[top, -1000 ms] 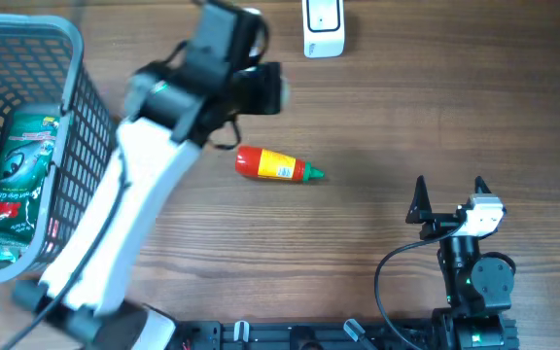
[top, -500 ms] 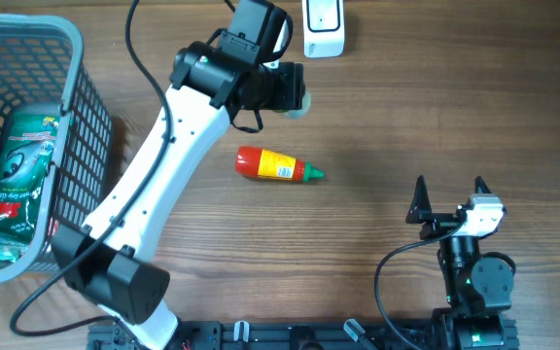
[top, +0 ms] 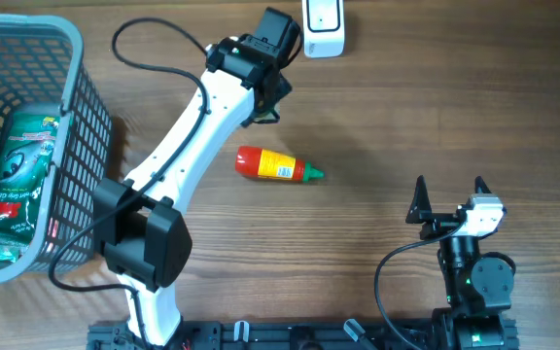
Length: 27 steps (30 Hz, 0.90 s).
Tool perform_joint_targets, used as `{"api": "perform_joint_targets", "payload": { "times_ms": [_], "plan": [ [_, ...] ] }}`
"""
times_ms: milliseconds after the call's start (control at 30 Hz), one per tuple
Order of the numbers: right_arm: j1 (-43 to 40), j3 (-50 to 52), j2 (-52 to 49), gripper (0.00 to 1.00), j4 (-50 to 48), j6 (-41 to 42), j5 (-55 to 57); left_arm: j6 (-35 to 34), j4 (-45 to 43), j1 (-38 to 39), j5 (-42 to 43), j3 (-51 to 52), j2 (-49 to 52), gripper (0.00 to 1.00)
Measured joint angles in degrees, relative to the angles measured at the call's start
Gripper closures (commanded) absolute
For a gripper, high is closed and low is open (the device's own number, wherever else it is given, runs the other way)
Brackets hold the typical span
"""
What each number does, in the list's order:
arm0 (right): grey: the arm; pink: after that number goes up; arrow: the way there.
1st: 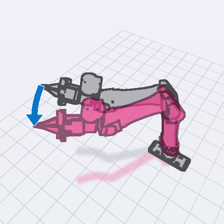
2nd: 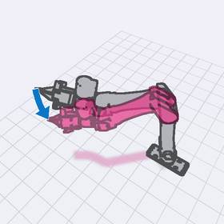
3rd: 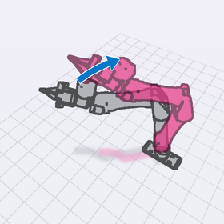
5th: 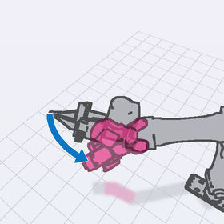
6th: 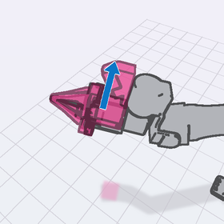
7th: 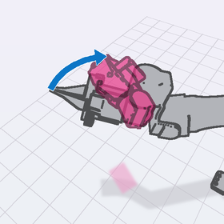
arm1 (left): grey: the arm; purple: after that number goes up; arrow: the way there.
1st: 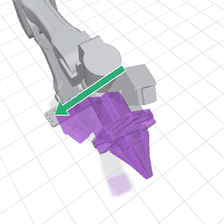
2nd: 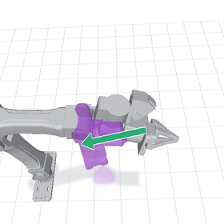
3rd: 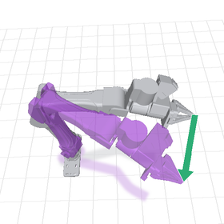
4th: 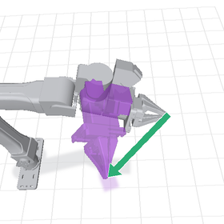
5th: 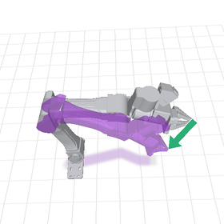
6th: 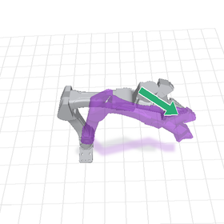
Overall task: Scan the item barcode
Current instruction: 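Carry the green-lidded jar to the scanner and hold it there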
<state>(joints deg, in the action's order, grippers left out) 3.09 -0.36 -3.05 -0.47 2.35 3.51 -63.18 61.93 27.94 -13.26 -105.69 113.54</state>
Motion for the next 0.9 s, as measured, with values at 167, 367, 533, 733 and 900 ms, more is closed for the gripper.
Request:
{"api": "perform_joint_targets", "payload": {
  "times_ms": [167, 367, 533, 733, 900],
  "plan": [
    [0.0, 0.0, 0.0, 0.00, 0.0, 0.0, 0.0, -20.9, -1.2, 0.0, -0.6, 0.0, 0.0, 0.96],
    [0.0, 0.0, 0.0, 0.00, 0.0, 0.0, 0.0, -37.7, -1.2, 0.0, -0.7, 0.0, 0.0, 0.96],
    [0.0, 0.0, 0.0, 0.01, 0.0, 0.0, 0.0, -40.8, 0.5, 0.0, -1.4, 0.0, 0.5, 0.96],
    [0.0, 0.0, 0.0, 0.00, 0.0, 0.0, 0.0, -41.1, 2.5, 0.0, -1.5, 0.0, 6.1, 0.96],
    [0.0, 0.0, 0.0, 0.00, 0.0, 0.0, 0.0, -41.1, 2.5, 0.0, -1.6, 0.0, 7.9, 0.96]
  ]
}}
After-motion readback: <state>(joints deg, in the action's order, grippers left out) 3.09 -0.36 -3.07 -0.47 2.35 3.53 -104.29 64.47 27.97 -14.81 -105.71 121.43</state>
